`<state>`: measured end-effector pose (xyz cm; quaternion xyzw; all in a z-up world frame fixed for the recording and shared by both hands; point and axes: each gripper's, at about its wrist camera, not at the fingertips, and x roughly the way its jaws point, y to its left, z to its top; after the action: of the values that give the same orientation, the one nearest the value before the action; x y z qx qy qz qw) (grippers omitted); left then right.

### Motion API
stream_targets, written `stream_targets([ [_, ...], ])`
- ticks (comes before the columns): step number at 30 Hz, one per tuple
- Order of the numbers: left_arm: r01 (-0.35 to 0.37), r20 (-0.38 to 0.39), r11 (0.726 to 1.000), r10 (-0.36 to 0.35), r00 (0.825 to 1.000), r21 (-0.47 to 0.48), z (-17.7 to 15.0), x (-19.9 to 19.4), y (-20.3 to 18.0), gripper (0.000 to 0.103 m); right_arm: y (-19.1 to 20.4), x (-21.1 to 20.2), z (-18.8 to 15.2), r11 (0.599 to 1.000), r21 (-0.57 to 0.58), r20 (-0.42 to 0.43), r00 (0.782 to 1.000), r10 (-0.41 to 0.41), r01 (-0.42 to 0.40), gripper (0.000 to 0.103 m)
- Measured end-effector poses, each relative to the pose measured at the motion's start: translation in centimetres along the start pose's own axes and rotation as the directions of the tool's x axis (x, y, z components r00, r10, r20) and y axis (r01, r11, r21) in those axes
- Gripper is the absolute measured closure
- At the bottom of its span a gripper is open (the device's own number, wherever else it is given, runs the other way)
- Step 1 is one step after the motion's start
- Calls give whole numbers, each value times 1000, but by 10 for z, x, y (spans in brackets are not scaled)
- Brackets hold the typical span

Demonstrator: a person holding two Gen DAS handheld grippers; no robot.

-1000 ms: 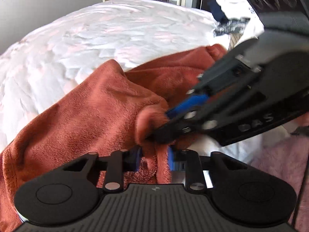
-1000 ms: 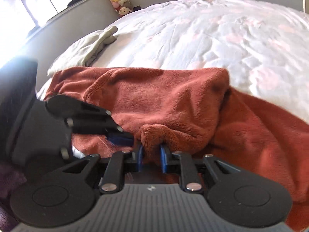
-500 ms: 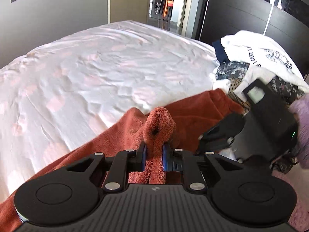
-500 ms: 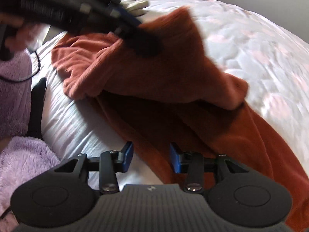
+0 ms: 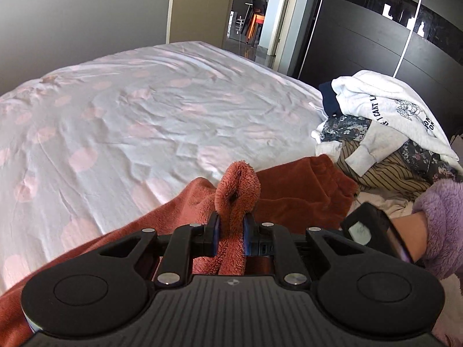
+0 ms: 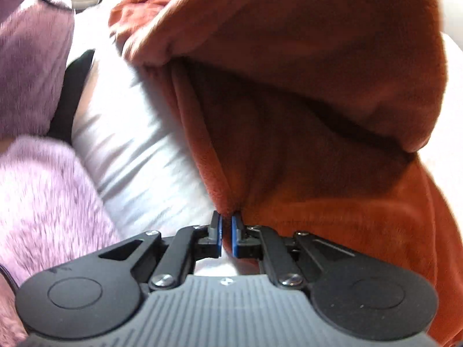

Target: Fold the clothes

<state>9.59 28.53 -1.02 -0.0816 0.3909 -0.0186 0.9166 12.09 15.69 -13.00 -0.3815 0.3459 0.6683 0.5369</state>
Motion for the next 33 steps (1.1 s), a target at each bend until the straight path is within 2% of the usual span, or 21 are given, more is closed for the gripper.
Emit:
stream_targets([
  [4,26,-11,999,-27,1000,-27,-9,4,-2,90,5,-1,-5,1000,23,7,1000,-16,16,95],
  [7,55,-26,997,-57,998,-57,-17,11,-4,90,7,-18,-12,999,34,38,999,15,-17,84],
  [8,64,-37,996,-67,997,-58,-21,15,-6,90,6,-26,-17,999,51,52,999,2,-5,82],
  [10,78,-58,995,-81,995,-55,-28,24,-11,90,-2,-43,-28,993,111,94,995,-39,29,82],
  [12,90,-75,994,-94,993,-57,-35,35,-16,90,-16,-61,-43,970,230,144,983,-110,75,81],
  [14,93,-96,994,-99,990,-63,-42,47,-21,90,-33,-72,-58,930,344,161,968,-194,129,70],
  [16,91,-118,993,-99,988,-68,-49,58,-26,90,-44,-71,-73,890,425,130,962,-239,164,65],
  [18,87,-143,994,-97,985,-71,-56,68,-30,90,-52,-67,-87,853,486,85,961,-264,192,66],
  [22,79,-213,996,-87,973,-47,-69,83,-36,90,-41,-53,-108,835,501,19,962,-273,227,69],
  [26,75,-277,997,-78,958,-21,-80,97,-41,89,-35,-60,-112,841,470,-19,956,-294,268,69],
  [28,91,-274,996,-88,958,-1,-79,92,-45,86,-45,-66,-116,836,486,-33,961,-275,256,68],
  [31,114,-260,993,-100,960,38,-78,82,-52,74,-44,-70,-125,802,555,-25,968,-250,221,69],
  [33,154,-248,986,-134,959,64,-77,72,-58,71,-40,-77,-131,774,597,-10,968,-252,208,70],
])
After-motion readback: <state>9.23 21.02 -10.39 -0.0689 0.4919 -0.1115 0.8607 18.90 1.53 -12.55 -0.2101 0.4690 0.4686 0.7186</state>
